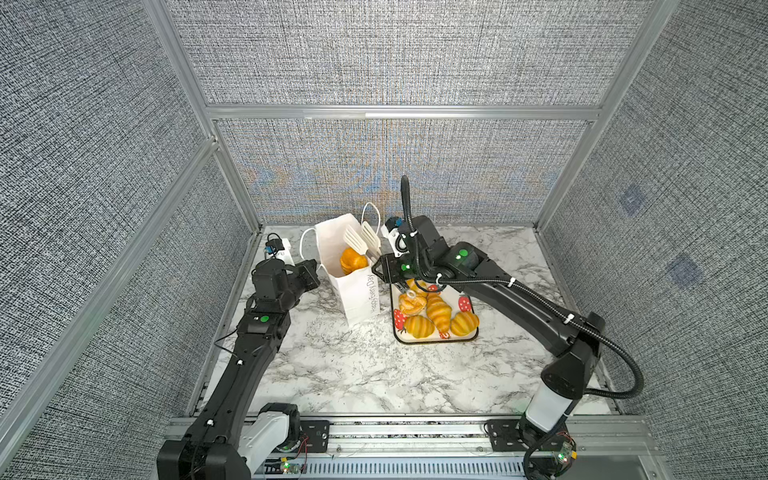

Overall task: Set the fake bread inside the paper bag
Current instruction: 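Lower the twisted roll into the bag and open the tongs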

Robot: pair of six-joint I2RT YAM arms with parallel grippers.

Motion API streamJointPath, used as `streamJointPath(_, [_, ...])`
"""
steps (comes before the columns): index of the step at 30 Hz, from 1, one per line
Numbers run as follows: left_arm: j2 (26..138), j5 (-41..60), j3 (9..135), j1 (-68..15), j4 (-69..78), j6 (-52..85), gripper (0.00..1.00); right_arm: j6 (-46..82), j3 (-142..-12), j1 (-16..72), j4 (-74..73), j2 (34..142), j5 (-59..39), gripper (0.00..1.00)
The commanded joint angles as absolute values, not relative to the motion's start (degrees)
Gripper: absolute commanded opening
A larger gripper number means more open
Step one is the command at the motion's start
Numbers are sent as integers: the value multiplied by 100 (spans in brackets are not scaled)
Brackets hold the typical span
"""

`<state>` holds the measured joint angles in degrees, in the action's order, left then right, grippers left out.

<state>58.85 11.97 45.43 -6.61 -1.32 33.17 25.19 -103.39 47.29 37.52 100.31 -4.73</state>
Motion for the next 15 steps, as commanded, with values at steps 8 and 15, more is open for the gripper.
streamJointPath(8, [5958, 1274, 4516, -660, 13, 3304, 0, 2462, -10503, 4743, 3644, 9904, -461, 44])
streamJointPath(15, [5982, 1346, 4522, -662, 39, 3322, 0, 2344, -10862, 4772, 3803, 9817, -432, 43])
